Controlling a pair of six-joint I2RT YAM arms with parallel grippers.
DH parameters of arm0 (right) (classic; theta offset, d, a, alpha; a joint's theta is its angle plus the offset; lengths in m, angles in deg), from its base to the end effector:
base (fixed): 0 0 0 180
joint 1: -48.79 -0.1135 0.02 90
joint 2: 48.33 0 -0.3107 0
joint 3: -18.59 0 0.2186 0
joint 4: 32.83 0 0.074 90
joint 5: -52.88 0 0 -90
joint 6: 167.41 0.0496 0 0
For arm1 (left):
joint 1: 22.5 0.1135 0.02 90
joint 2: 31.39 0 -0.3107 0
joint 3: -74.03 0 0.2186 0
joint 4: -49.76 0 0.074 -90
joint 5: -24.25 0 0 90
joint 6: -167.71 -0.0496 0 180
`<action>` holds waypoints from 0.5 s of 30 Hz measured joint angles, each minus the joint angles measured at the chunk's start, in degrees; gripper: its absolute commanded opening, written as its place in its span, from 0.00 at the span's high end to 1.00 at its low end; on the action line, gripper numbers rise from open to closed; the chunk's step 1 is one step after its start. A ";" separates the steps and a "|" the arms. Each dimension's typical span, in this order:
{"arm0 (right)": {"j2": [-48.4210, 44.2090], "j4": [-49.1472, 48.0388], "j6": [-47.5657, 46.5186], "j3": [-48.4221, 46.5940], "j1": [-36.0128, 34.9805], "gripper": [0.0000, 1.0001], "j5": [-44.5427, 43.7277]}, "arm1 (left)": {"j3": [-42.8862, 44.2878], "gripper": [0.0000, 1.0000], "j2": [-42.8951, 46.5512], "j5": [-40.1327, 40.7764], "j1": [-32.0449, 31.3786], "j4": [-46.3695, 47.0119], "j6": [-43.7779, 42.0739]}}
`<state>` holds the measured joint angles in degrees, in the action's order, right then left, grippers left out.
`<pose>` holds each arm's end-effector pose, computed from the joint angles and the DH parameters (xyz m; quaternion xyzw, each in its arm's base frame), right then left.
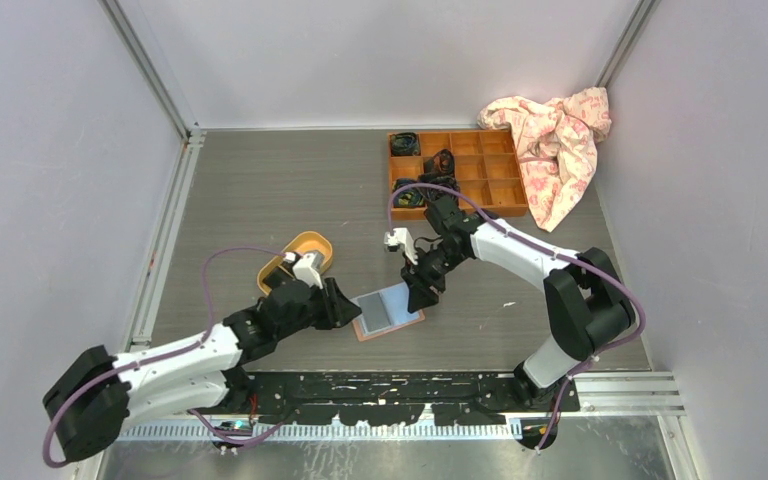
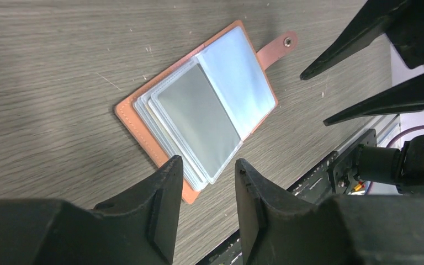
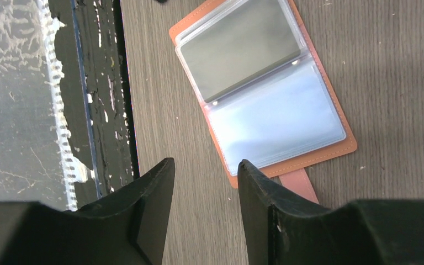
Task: Put the credit cards into the card holder
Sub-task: Turn over the card slot in the card holder.
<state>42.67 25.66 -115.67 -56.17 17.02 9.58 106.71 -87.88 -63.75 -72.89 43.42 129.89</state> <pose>0.2052 0.1696 0.2588 -0.5653 0.7150 0.3853 0.1440 0.1004 -0.1186 0.2222 -0.0222 0.8663 -0.3797 0.3238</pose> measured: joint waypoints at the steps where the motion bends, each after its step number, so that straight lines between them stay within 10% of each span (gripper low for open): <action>1: 0.00 0.33 -0.57 0.00 0.00 0.49 -0.04 | -0.07 0.53 2.62 0.74 0.00 -1.95 -0.57; 9: -1.49 2.86 -3.26 0.00 0.00 0.49 -2.10 | 1.77 0.22 18.99 8.85 0.02 -19.69 -10.32; 15: -3.65 2.97 -3.50 -0.20 0.00 0.48 -3.72 | 9.75 0.20 24.63 16.87 0.79 -31.10 -19.87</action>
<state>39.02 28.64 -119.17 -56.37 17.02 5.87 116.46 -63.24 -46.88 -72.10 12.31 110.02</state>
